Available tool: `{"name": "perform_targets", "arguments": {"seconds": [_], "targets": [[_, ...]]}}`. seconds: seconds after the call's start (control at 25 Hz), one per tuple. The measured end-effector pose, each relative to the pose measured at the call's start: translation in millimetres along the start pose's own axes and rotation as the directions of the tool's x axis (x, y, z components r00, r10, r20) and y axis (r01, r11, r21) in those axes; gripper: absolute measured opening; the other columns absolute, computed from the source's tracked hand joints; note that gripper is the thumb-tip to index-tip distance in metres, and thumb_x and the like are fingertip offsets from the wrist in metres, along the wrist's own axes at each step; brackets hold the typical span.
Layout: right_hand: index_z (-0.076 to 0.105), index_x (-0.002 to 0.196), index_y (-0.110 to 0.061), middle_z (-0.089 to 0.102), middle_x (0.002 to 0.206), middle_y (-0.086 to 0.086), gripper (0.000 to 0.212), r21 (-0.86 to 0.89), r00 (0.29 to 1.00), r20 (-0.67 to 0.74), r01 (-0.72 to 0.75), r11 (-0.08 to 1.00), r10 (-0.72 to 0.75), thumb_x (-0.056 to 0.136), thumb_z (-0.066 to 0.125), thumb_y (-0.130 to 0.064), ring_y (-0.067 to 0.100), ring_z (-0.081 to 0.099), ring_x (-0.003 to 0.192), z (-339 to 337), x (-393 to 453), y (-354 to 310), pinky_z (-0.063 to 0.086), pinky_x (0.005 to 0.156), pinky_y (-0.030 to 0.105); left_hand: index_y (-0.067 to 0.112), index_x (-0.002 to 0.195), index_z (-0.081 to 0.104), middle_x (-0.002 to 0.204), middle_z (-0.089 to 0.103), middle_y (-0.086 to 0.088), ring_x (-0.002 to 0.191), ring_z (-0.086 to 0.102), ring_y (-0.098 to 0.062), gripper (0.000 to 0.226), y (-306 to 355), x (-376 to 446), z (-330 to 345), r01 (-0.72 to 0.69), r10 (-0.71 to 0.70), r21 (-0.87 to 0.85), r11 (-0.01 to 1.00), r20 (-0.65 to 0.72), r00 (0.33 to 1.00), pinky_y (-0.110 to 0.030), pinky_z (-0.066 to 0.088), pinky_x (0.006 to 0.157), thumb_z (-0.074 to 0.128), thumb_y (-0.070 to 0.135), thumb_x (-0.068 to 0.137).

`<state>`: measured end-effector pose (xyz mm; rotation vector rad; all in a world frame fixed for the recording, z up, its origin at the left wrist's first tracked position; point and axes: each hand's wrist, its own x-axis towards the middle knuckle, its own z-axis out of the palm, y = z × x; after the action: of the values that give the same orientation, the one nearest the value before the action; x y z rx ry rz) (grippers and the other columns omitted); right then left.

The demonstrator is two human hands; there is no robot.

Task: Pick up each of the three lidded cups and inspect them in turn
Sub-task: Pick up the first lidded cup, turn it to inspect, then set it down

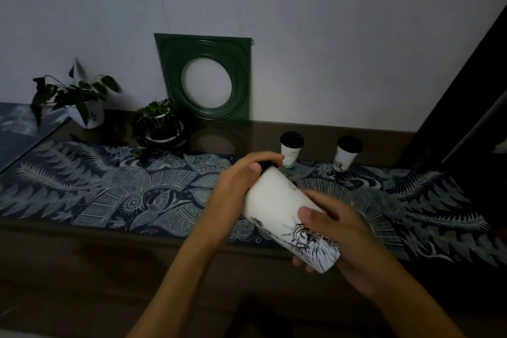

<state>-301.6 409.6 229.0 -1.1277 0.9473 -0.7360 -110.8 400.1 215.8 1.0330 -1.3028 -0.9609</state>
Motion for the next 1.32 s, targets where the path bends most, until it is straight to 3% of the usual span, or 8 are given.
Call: {"name": "perform_targets", "arguments": {"seconds": [0.16,0.36,0.56,0.8,0.92,1.0,1.2,1.32], "targets": [[0.059,0.121,-0.042,0.074,0.111,0.006,0.052,-0.185,0.997,-0.038,0.057,0.981,-0.065,0.073,0.078,-0.049,0.025,0.074,0.082,3.0,-4.5,3.2,0.060,0.063,0.036,0.025,0.087,0.079,0.103,0.077,-0.001,0.095,0.069,-0.013,0.033,-3.2,-0.7,4.5,0.052,-0.057,-0.042,0.998,-0.149,0.987,-0.025,0.053,0.081,0.046,0.023,0.090],[0.012,0.146,-0.051,0.043,0.139,-0.016,0.088,-0.948,0.887,0.173,0.269,0.174,-0.429,0.072,0.054,-0.070,0.005,0.053,0.113,4.3,-9.2,24.5,0.047,0.092,0.031,0.032,0.082,0.079,0.100,0.077,0.007,0.090,0.068,-0.009,0.032,-3.7,-4.3,3.8,0.176,-0.172,0.007,0.984,-0.177,0.969,-0.027,0.051,0.077,0.047,0.032,0.085],[0.050,0.137,-0.037,0.072,0.115,0.000,0.073,-0.216,0.992,0.039,0.124,0.968,-0.119,0.071,0.080,-0.033,0.017,0.075,0.085,2.7,-13.7,17.5,0.060,0.064,0.027,0.022,0.111,0.075,0.119,0.074,-0.002,0.110,0.068,-0.021,0.040,-0.2,-18.4,-2.4,0.087,-0.088,-0.025,0.996,-0.031,0.996,-0.037,0.052,0.094,0.040,0.030,0.093],[0.052,0.132,-0.039,0.071,0.119,0.005,0.065,-0.130,0.999,0.029,0.033,0.991,-0.029,0.071,0.075,-0.049,0.024,0.074,0.082,9.1,-17.3,16.2,0.059,0.060,0.032,0.010,0.101,0.076,0.109,0.076,-0.010,0.099,0.069,-0.025,0.036,-2.9,-21.7,-3.8,0.041,-0.048,-0.054,0.998,-0.124,0.991,-0.029,0.054,0.083,0.047,0.029,0.088],[0.020,0.145,-0.051,0.045,0.139,-0.015,0.083,-0.911,0.913,0.143,0.272,0.310,-0.382,0.074,0.057,-0.069,0.005,0.058,0.109,11.6,-16.7,23.9,0.054,0.084,0.029,0.023,0.090,0.078,0.095,0.078,0.007,0.088,0.068,-0.009,0.032,-5.0,-16.2,-3.4,0.171,-0.160,0.043,0.984,-0.185,0.969,-0.020,0.051,0.074,0.046,0.023,0.095],[0.012,0.148,-0.049,0.044,0.139,-0.013,0.086,-0.956,0.864,0.217,0.282,0.079,-0.455,0.074,0.050,-0.070,0.008,0.056,0.110,13.4,-15.8,32.1,0.052,0.086,0.031,0.028,0.091,0.077,0.096,0.075,0.018,0.090,0.066,0.002,0.035,-3.1,-15.2,-5.7,0.200,-0.185,0.084,0.976,-0.156,0.970,-0.016,0.051,0.077,0.045,0.019,0.101],[0.055,0.129,-0.046,0.065,0.128,-0.001,0.066,-0.149,0.986,0.046,0.164,0.975,-0.159,0.068,0.078,-0.038,0.015,0.073,0.092,14.8,-15.7,20.8,0.059,0.067,0.027,0.016,0.118,0.072,0.121,0.074,-0.009,0.113,0.067,-0.027,0.042,-1.5,-24.0,-18.4,0.044,-0.045,-0.088,0.995,-0.008,0.999,-0.036,0.053,0.095,0.046,0.041,0.096],[0.061,0.125,-0.036,0.072,0.114,0.013,0.059,0.121,0.995,0.102,-0.011,0.993,-0.001,0.068,0.075,-0.037,0.034,0.073,0.072,17.9,-11.8,18.6,0.057,0.054,0.034,0.012,0.112,0.074,0.115,0.074,-0.014,0.109,0.068,-0.031,0.039,-2.3,-21.3,-19.9,0.002,-0.007,-0.105,0.994,-0.050,0.999,-0.036,0.054,0.092,0.049,0.036,0.094]]}}
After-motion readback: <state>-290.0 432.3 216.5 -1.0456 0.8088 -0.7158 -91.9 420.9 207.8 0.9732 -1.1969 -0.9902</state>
